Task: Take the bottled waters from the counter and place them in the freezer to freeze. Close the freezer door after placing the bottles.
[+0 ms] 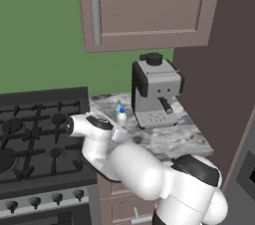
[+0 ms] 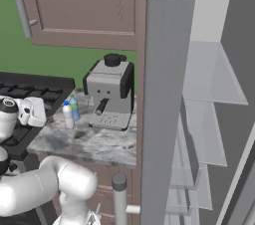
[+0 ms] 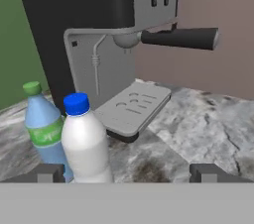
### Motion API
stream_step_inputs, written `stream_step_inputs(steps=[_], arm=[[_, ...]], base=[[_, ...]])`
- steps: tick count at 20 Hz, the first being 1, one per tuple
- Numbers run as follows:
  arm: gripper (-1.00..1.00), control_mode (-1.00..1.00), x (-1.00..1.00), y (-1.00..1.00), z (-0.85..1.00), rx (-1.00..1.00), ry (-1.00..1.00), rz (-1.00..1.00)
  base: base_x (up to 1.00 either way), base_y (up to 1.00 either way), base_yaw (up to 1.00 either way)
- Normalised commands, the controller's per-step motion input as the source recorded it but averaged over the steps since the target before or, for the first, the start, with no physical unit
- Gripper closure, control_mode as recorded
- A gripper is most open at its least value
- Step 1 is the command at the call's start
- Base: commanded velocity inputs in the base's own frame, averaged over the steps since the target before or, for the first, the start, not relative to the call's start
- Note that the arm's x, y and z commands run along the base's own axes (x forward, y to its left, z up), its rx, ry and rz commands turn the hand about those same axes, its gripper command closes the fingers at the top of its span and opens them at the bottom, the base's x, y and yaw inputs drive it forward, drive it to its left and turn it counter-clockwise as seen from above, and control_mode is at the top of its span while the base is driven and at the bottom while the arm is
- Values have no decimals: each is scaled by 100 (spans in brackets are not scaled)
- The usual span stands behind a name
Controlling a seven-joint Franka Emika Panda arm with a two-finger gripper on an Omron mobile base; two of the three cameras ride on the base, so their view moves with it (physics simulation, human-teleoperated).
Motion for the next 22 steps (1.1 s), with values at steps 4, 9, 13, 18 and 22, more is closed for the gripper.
stream_step_inputs(steps=[4, 9, 13, 18, 22], arm=[[-100, -100, 12, -10, -5, 0, 0, -9], [-100, -100, 2, 0, -6, 0, 0, -4], [-100, -100, 9, -8, -13, -2, 0, -7], [-100, -100, 20, -3, -17, -2, 0, -4], [-100, -100, 37, 0, -22, 0, 0, -1]], base=[[0, 0, 0], [0, 0, 0], [0, 0, 0], [0, 0, 0], [0, 0, 0]])
